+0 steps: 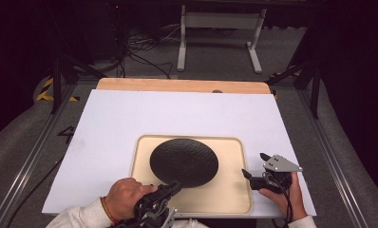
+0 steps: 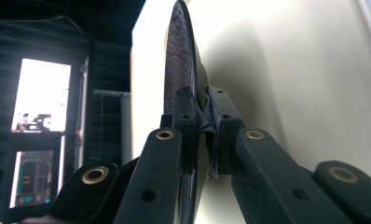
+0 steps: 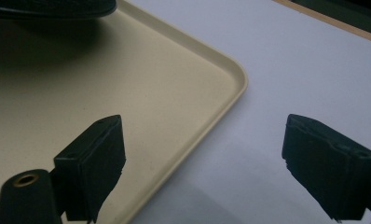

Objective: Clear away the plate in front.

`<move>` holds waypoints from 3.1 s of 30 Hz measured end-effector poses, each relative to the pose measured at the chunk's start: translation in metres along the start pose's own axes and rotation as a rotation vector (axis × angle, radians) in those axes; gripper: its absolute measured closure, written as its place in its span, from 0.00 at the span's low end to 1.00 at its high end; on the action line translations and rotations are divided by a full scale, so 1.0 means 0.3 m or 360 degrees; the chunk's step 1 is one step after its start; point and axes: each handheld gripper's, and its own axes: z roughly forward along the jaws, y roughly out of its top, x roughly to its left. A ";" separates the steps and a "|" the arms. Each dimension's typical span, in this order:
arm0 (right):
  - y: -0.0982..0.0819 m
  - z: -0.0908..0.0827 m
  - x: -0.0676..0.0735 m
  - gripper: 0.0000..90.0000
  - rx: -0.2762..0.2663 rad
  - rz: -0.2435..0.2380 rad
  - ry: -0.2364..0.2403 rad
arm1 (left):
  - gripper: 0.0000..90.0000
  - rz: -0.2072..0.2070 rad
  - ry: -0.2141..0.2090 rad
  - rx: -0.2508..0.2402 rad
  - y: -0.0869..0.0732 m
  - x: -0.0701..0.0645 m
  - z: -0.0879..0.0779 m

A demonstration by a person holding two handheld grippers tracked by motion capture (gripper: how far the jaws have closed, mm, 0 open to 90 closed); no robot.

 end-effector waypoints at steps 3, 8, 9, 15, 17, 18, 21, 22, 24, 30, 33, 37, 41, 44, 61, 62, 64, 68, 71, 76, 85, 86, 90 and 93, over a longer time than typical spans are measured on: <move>-0.001 0.000 0.001 0.15 0.0002 -0.0002 0.0002 | 0.92 -0.0003 -0.0033 0.0000 -0.002 -0.012 0.015; -0.002 -0.002 -0.001 0.15 -0.0002 -0.0004 -0.0005 | 0.93 -0.0009 -0.0059 0.0002 -0.011 -0.023 0.038; -0.003 -0.002 0.000 0.15 -0.0001 -0.0006 -0.0006 | 0.94 -0.0039 -0.0076 -0.0008 -0.016 -0.023 0.042; -0.006 0.001 0.000 0.15 0.0006 -0.0009 -0.0001 | 0.97 -0.0110 -0.0159 -0.0046 -0.036 -0.026 0.078; -0.007 0.001 0.001 0.15 0.0007 -0.0012 0.0004 | 0.97 -0.0115 -0.0167 -0.0061 -0.035 -0.033 0.085; -0.007 0.002 0.001 0.15 0.0007 -0.0011 0.0006 | 0.97 -0.0114 -0.0170 -0.0063 -0.034 -0.032 0.087; -0.010 0.007 0.002 0.15 0.0015 -0.0012 0.0008 | 0.97 -0.0175 -0.0178 -0.0106 -0.041 -0.019 0.097; -0.010 0.008 0.003 0.15 0.0018 -0.0019 0.0011 | 0.97 -0.0176 -0.0189 -0.0107 -0.043 -0.017 0.100; -0.010 0.011 0.006 0.15 0.0021 -0.0024 0.0014 | 0.97 -0.0177 -0.0197 -0.0097 -0.045 -0.020 0.109; -0.014 0.014 0.007 0.15 0.0028 -0.0023 0.0032 | 0.93 -0.0275 -0.0314 -0.0154 -0.049 -0.018 0.140; -0.015 0.012 0.005 0.15 0.0021 -0.0012 0.0036 | 0.91 -0.0318 -0.0359 -0.0156 -0.051 -0.019 0.151; -0.016 0.011 0.007 0.15 0.0022 -0.0009 0.0042 | 0.89 -0.0332 -0.0423 -0.0151 -0.055 -0.029 0.167; -0.018 0.010 0.005 0.15 0.0018 -0.0007 0.0039 | 0.87 -0.0334 -0.0465 -0.0128 -0.054 -0.040 0.176; -0.019 0.009 0.004 0.15 0.0015 -0.0001 0.0040 | 0.84 -0.0338 -0.0513 -0.0107 -0.060 -0.047 0.185; -0.019 0.011 0.006 0.15 0.0019 -0.0005 0.0042 | 0.78 -0.0509 -0.0581 -0.0156 -0.075 -0.029 0.175; -0.019 0.011 0.006 0.15 0.0018 -0.0006 0.0042 | 0.78 -0.0518 -0.0586 -0.0164 -0.076 -0.028 0.176; -0.018 0.010 0.006 0.15 0.0016 -0.0004 0.0044 | 0.77 -0.0519 -0.0585 -0.0165 -0.076 -0.028 0.175; -0.018 0.009 0.006 0.15 0.0014 -0.0004 0.0041 | 0.76 -0.0556 -0.0620 -0.0213 -0.080 -0.018 0.170; -0.018 0.009 0.006 0.15 0.0013 -0.0005 0.0041 | 0.75 -0.0589 -0.0612 -0.0244 -0.079 -0.009 0.161; -0.018 0.008 0.006 0.15 0.0014 -0.0007 0.0039 | 0.73 -0.0625 -0.0595 -0.0265 -0.083 0.004 0.152; -0.017 0.008 0.007 0.15 0.0011 -0.0009 0.0039 | 0.63 -0.0739 -0.0515 -0.0287 -0.107 0.042 0.128; -0.016 0.008 0.007 0.15 0.0010 -0.0010 0.0038 | 0.59 -0.0734 -0.0488 -0.0287 -0.115 0.056 0.125; -0.016 0.008 0.008 0.15 0.0011 -0.0012 0.0041 | 0.52 -0.0792 -0.0449 -0.0291 -0.128 0.072 0.117; -0.016 0.007 0.007 0.15 0.0009 -0.0009 0.0040 | 0.48 -0.0805 -0.0442 -0.0290 -0.140 0.084 0.111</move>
